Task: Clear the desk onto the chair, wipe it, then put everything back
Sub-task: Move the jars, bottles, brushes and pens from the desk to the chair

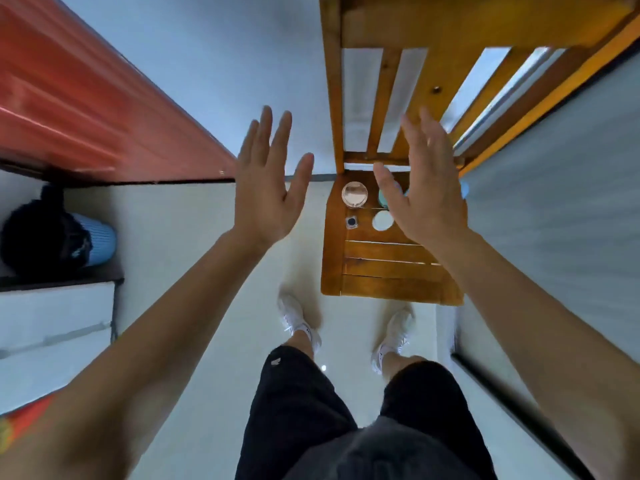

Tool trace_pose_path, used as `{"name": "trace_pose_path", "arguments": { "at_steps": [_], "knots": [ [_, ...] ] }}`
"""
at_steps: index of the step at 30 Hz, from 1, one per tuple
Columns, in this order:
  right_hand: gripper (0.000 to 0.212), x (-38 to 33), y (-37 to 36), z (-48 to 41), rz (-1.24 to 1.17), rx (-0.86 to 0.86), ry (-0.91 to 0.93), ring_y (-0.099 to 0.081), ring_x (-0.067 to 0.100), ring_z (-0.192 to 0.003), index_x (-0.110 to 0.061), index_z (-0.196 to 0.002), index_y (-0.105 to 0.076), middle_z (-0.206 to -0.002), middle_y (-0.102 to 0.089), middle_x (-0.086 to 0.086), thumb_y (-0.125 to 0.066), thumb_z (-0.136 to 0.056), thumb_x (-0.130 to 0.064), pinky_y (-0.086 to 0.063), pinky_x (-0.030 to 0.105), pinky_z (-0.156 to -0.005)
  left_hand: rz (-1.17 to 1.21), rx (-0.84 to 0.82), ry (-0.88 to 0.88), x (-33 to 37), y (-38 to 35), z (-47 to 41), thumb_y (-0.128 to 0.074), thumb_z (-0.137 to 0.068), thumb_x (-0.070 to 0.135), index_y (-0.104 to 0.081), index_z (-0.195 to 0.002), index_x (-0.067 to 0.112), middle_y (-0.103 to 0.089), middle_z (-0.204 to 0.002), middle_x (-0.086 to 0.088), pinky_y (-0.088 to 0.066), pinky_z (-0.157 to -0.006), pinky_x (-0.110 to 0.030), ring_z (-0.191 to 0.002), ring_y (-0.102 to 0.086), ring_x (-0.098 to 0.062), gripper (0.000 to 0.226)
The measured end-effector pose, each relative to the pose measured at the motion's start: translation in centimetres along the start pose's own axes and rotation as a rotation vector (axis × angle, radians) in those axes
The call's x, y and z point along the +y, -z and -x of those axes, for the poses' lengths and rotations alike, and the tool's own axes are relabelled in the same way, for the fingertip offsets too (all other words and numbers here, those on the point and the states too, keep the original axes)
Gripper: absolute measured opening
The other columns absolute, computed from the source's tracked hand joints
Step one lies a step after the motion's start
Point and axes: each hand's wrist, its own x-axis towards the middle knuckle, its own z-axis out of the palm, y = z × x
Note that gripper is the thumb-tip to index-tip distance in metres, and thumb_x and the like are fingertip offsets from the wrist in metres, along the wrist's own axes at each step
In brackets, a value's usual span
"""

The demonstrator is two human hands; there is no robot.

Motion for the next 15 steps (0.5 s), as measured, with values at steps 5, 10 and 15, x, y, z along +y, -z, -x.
{"name": "trace_pose_path", "arguments": {
  "at_steps": [5, 10, 15],
  "knots": [
    [0.066, -7.9, 9.8, -4.1, -0.098, 0.188, 0.314, -0.018, 0.028, -0.151, -0.02, -0.157, -0.027, -0.166, -0.017, 0.012, -0.042, -0.102, -0.054, -0.021, 0.043, -0.12, -0.199, 0.349, -0.101, 4.9, 13.5, 1.9, -0.044, -0.104, 0.031, -0.034, -0.149, -0.004, -0.025, -0.158, -0.028, -0.021, -0.118, -0.059, -0.148, -0.021, -0.044, 0.057],
    [0.066, -17.4, 14.8, -5.1, -0.247, 0.193, 0.572, -0.02, 0.028, -0.151, -0.017, -0.156, -0.03, -0.165, -0.017, 0.012, -0.049, -0.102, -0.05, -0.032, 0.056, -0.116, -0.369, 0.532, 0.161, 6.5, 22.4, 8.7, -0.036, -0.105, 0.045, -0.026, -0.156, 0.013, -0.017, -0.165, -0.013, -0.017, -0.121, -0.049, -0.153, -0.012, -0.031, 0.061],
    [0.063, -27.8, 15.1, -3.1, -0.336, 0.212, 0.859, -0.024, 0.025, -0.149, -0.013, -0.154, -0.034, -0.163, -0.022, 0.014, -0.053, -0.101, -0.044, -0.035, 0.047, -0.115, -0.435, 0.714, 0.309, 5.2, 30.5, 16.0, -0.036, -0.104, 0.049, -0.027, -0.156, 0.016, -0.019, -0.164, -0.013, -0.021, -0.12, -0.055, -0.152, -0.013, -0.031, 0.063]
  ]
}}
